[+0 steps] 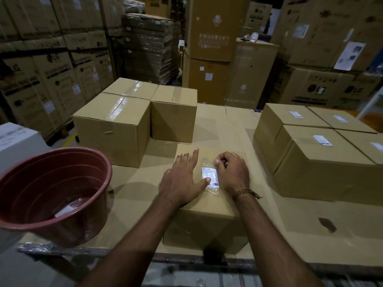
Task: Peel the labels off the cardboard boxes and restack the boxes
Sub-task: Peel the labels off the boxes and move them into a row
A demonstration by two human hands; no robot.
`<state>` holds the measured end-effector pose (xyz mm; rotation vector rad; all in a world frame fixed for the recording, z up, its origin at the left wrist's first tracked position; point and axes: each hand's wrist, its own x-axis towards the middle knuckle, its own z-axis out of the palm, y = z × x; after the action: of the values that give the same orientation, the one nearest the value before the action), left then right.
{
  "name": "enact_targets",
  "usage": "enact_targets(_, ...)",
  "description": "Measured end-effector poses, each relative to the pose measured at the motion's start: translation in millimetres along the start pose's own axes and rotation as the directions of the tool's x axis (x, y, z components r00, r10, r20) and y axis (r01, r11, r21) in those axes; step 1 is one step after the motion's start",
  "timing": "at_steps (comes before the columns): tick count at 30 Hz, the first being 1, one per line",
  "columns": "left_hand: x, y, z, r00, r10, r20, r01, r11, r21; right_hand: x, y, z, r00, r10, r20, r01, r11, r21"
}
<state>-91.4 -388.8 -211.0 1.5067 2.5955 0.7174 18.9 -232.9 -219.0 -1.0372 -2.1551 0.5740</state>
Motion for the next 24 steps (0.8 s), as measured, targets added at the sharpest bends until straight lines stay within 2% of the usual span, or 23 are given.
enact_targets(24, -0.7, -0.2, -1.7, 1.000, -0.005, -0.009, 0.004, 0.999, -0.034, 0.3, -1.7, -2.0, 1.000, -0.008, 0.001, 0.008, 0.996, 0.093)
